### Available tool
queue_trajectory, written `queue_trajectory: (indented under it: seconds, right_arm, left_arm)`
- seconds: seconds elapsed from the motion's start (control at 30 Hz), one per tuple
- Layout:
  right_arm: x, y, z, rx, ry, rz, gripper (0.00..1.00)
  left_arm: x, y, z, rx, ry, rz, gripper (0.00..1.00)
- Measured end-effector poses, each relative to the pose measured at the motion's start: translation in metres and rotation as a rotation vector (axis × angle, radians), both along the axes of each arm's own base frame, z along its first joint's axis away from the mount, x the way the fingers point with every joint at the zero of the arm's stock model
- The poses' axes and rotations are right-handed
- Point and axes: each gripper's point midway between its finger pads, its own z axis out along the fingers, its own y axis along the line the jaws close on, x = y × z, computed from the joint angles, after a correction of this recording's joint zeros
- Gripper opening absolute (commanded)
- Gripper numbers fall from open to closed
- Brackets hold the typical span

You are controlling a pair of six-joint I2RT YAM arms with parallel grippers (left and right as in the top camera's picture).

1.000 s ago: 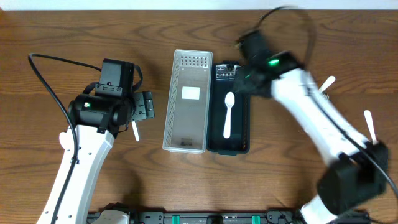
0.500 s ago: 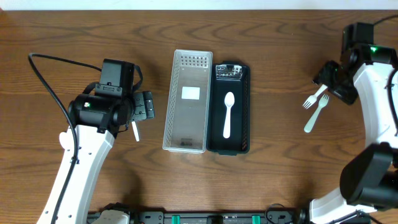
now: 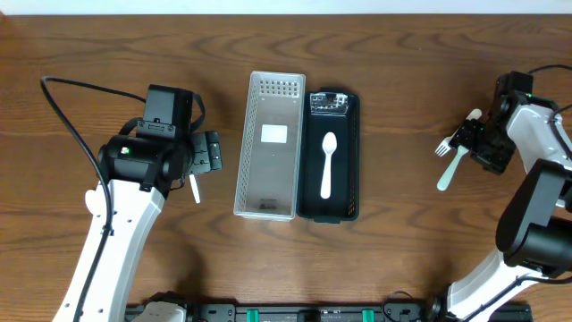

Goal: Pack container
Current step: 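Move the right gripper to a white fork and grasp it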

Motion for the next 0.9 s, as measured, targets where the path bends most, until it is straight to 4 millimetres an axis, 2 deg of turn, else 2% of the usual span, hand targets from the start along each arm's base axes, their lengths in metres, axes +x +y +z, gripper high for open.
queue_trajectory:
  seconds: [0.2, 0.4, 0.6, 0.7, 0.9]
  right_arm:
    - [0.008, -0.001, -0.012, 0.004, -0.011, 0.011, 0.78]
    - [0.007, -0.001, -0.031, 0.013, 0.019, 0.015, 0.79]
    - [0.016, -0.004, -0.03, -0.004, -0.013, 0.018, 0.77]
    - [0.022, -0.007, -0.03, -0.016, -0.038, 0.022, 0.72]
    - [0.03, -0.01, -0.03, -0.032, -0.066, 0.029, 0.47]
  left_arm:
    - [0.0, 0.0, 0.0, 0.0, 0.0, 0.0, 0.92]
    - [0.0, 0.0, 0.0, 0.0, 0.0, 0.0, 0.92]
    - [0.0, 0.0, 0.0, 0.0, 0.0, 0.0, 0.92]
    - [0.0, 0.0, 0.0, 0.0, 0.0, 0.0, 0.92]
    - [0.0, 0.0, 0.0, 0.0, 0.0, 0.0, 0.92]
